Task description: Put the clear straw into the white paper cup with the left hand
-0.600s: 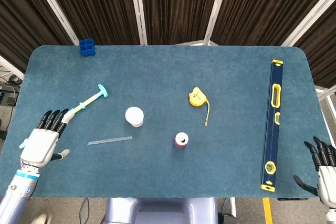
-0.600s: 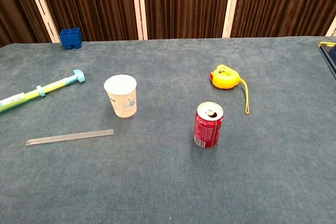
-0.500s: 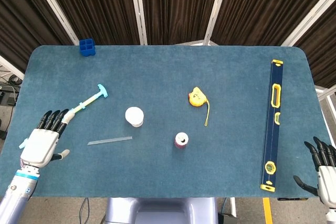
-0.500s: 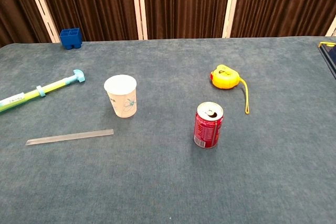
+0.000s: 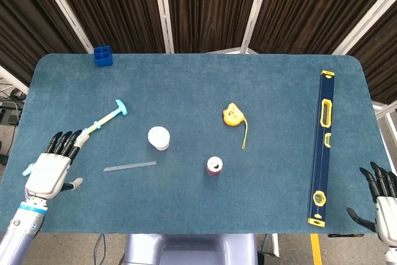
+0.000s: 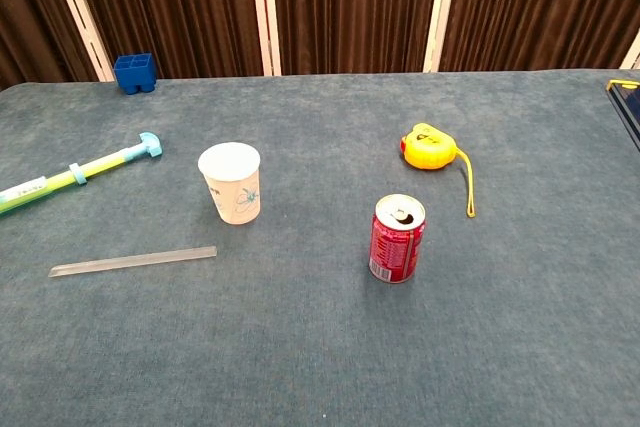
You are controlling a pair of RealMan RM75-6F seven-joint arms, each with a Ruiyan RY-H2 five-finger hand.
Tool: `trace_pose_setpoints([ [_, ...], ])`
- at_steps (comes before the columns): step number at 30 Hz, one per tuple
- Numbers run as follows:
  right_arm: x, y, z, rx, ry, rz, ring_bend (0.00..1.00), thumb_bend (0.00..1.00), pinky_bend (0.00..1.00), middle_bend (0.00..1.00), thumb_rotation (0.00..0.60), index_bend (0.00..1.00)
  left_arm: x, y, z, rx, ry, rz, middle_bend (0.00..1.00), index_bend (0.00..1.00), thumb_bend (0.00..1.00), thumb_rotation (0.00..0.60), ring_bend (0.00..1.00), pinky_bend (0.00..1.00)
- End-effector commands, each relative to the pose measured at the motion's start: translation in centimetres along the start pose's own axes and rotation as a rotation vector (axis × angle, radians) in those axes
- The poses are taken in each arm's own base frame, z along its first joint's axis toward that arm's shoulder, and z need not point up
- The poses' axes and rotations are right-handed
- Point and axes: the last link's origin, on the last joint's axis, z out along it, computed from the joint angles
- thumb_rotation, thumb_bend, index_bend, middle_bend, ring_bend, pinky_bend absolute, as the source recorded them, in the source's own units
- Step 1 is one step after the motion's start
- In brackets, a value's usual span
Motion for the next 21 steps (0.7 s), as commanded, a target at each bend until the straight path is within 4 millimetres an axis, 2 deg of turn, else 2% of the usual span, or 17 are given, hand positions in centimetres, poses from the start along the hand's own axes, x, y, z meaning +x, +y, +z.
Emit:
trace_pose_setpoints([
  [1,0.0,0.0,0.0,-0.002,0.0,0.0,0.0,0.15,0.0,0.0,0.6,0.09,-0.1,0.0,0.1,0.002,-0.005,-0.002,0.0,0.05,0.0,0.6,0.0,0.0],
  [5,0.0,0.1,0.1,-0.002,-0.002,0.003,0.0,0.15,0.0,0.0,0.6,0.09,-0.4,0.0,0.2,0.009,-0.014,0.0,0.0,0.06,0.0,0.6,0.0,0.0],
  [11,0.0,0.1,0.0,0.0,0.0,0.005,0.0,0.15,0.0,0.0,0.6,0.09,-0.8,0.5,0.5,0.045,-0.008,-0.02,0.0,0.15,0.03,0.6,0.0,0.0],
  [17,0.0,0.1,-0.1,-0.001,0.002,0.007,0.0,0.15,0.0,0.0,0.6,0.09,-1.8,1.3,1.9,0.106,-0.007,-0.045,0.0,0.44,0.25,0.6,0.0,0.0],
  [21,0.0,0.1,-0.1,0.0,0.001,0.01,0.0,0.15,0.0,0.0,0.6,0.09,-3.1,2.0,3.1,0.131,-0.031,-0.027,0.0,0.51,0.27,0.6,0.0,0.0],
])
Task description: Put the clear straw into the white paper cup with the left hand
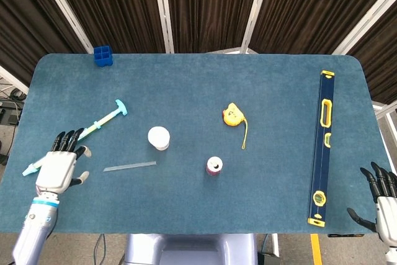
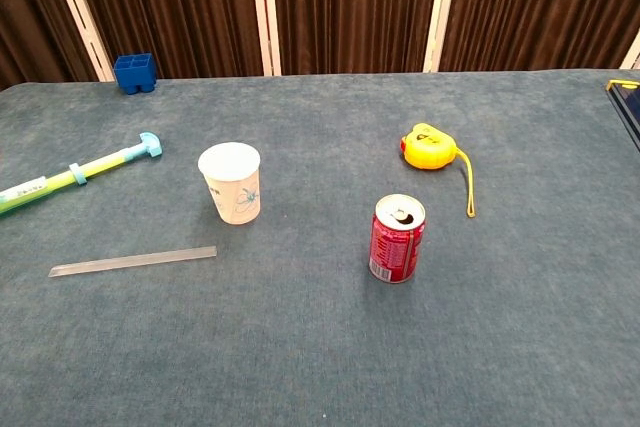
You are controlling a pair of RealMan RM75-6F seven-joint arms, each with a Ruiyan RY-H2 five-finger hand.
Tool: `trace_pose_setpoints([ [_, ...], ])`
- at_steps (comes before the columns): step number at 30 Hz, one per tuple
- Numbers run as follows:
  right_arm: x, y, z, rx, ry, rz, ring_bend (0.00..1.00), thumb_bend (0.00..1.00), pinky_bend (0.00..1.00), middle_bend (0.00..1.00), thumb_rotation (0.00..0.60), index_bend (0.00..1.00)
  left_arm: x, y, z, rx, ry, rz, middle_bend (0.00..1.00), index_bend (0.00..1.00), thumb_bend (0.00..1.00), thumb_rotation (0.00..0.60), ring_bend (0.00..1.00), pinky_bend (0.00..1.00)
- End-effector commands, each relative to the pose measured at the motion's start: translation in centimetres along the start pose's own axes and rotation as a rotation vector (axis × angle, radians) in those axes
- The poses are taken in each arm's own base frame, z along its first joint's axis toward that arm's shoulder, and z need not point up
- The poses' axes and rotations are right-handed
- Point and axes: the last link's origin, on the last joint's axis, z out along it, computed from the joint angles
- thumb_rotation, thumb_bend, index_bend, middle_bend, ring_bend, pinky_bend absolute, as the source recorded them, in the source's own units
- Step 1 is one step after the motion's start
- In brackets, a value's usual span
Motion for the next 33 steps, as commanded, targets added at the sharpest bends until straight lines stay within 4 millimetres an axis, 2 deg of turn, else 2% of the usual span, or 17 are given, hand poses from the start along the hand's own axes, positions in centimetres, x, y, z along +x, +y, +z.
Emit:
trace_pose_setpoints([
  [1,0.0,0.0,0.0,0.0,-0.001,0.002,0.0,0.15,0.0,0.0,0.6,0.09,-1.2,0.9,1.2,0.024,-0.02,0.014,0.0,0.52,0.27,0.6,0.0,0.0],
  [7,0.0,0.0,0.0,0.0,-0.003,0.007,0.0,0.15,0.0,0.0,0.6,0.09,-3.4,2.9,2.8,0.055,-0.083,0.017,0.0,0.57,0.32,0.6,0.0,0.0],
  [13,0.0,0.0,0.1,0.002,-0.005,0.012,0.0,0.15,0.0,0.0,0.6,0.09,-5.1,5.0,3.9,0.073,-0.146,0.038,0.0,0.55,0.32,0.6,0.0,0.0],
  [17,0.0,0.1,0.1,0.003,-0.006,0.015,0.0,0.15,0.0,0.0,0.6,0.09,-5.9,6.3,4.6,0.093,-0.177,0.033,0.0,0.52,0.4,0.6,0.0,0.0],
  [33,0.0,0.0,0.1,0.013,-0.007,0.02,0.0,0.15,0.0,0.0,0.6,0.09,-7.7,8.0,5.7,0.116,-0.242,0.038,0.0,0.4,0.41,0.6,0.0,0.0],
])
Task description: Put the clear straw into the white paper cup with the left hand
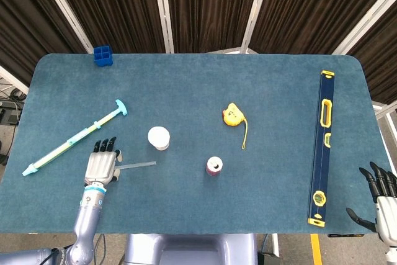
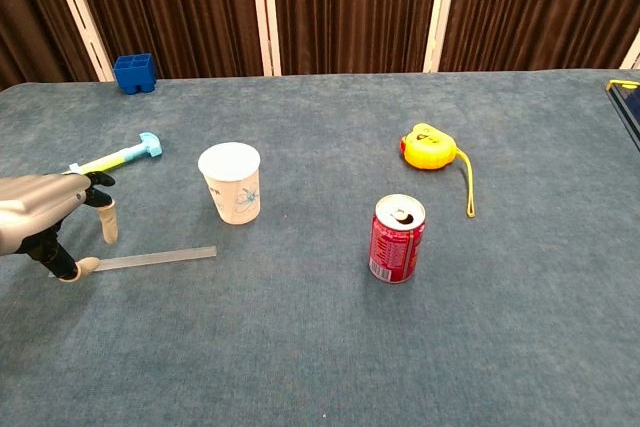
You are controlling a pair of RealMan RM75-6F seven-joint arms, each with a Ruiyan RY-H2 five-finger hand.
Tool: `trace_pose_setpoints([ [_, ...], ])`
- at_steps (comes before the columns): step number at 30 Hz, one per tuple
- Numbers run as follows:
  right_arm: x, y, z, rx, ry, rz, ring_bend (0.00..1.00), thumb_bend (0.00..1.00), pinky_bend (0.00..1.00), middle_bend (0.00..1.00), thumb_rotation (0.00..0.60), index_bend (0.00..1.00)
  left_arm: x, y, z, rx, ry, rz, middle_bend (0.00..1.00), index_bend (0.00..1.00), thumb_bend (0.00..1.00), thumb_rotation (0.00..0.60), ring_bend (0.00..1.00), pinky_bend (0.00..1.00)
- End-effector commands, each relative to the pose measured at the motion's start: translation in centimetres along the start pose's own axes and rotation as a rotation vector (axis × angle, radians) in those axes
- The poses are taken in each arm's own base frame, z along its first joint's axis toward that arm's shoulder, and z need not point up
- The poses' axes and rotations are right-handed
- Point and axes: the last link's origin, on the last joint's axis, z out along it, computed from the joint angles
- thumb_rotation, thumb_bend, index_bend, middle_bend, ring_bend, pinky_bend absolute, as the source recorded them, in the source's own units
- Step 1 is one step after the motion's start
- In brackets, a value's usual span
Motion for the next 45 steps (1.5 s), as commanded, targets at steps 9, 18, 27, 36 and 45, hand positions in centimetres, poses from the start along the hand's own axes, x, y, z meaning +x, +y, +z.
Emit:
trace_pose_setpoints([
  [9,0.0,0.0,0.0,0.005,0.001,0.003,0.0,0.15,0.0,0.0,0.6,0.09,-0.8,1.1,0.6,-0.011,-0.011,0.003,0.0,0.41,0.42,0.6,0.0,0.0],
  [18,0.0,0.0,0.0,0.008,-0.001,0.006,0.0,0.15,0.0,0.0,0.6,0.09,-1.4,2.1,0.9,-0.015,-0.005,-0.011,0.0,0.45,0.42,0.6,0.0,0.0],
  [27,0.0,0.0,0.0,0.012,-0.002,0.01,0.0,0.15,0.0,0.0,0.6,0.09,-2.2,2.7,0.9,-0.018,-0.006,-0.011,0.0,0.51,0.42,0.6,0.0,0.0],
  [36,0.0,0.0,0.0,0.012,0.001,0.008,0.0,0.15,0.0,0.0,0.6,0.09,-1.9,2.6,0.7,-0.027,0.022,-0.024,0.0,0.53,0.45,0.6,0.0,0.0],
  [45,0.0,0.0,0.0,0.012,0.002,0.008,0.0,0.15,0.0,0.0,0.6,0.09,-0.4,1.9,0.0,-0.048,0.059,-0.051,0.0,0.53,0.45,0.6,0.0,0.0],
])
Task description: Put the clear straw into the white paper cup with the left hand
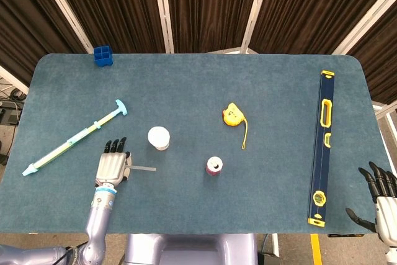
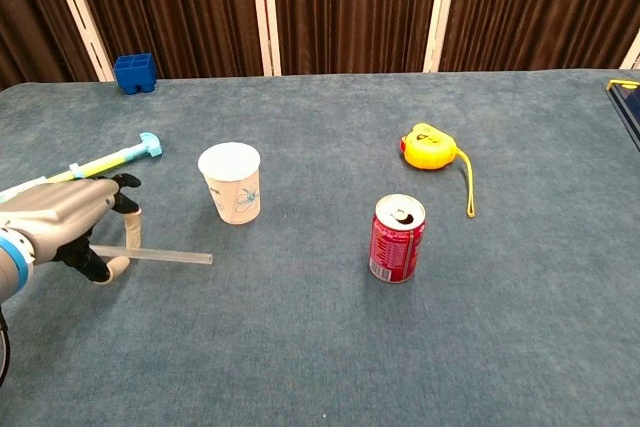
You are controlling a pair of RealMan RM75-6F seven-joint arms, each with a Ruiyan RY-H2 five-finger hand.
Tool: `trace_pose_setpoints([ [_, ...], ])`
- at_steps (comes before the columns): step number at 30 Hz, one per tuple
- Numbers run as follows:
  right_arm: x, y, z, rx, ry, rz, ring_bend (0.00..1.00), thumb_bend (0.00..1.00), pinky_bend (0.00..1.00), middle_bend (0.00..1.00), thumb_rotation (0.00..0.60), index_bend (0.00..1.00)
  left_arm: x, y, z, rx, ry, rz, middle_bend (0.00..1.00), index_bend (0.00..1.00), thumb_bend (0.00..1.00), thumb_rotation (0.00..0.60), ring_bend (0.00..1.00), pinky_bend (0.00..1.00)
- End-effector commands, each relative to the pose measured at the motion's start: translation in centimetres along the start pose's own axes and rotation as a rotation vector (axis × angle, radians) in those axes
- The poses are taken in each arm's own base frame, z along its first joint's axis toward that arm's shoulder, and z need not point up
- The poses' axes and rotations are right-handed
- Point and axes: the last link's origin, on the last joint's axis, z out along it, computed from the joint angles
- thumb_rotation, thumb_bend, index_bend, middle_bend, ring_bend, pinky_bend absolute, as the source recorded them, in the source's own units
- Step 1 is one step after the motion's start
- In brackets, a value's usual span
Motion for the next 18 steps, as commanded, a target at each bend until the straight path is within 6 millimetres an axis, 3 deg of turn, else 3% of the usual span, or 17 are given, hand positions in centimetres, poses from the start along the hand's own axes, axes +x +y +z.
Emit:
trace_pose_setpoints([
  [1,0.0,0.0,0.0,0.0,0.0,0.0,0.0,0.15,0.0,0.0,0.6,0.09,1.1,-0.3,-0.4,-0.013,0.028,-0.025,0.0,0.53,0.45,0.6,0.0,0.0],
  [8,0.0,0.0,0.0,0.0,0.0,0.0,0.0,0.15,0.0,0.0,0.6,0.09,5.0,-0.1,-1.2,-0.065,0.105,-0.205,0.0,0.54,0.45,0.6,0.0,0.0],
  [13,0.0,0.0,0.0,-0.001,-0.001,0.001,0.0,0.15,0.0,0.0,0.6,0.09,8.3,1.1,-1.2,-0.137,0.153,-0.469,0.0,0.54,0.46,0.6,0.0,0.0],
  [18,0.0,0.0,0.1,-0.002,-0.004,0.005,0.0,0.15,0.0,0.0,0.6,0.09,10.1,2.5,-0.4,-0.184,0.137,-0.688,0.0,0.55,0.46,0.6,0.0,0.0],
])
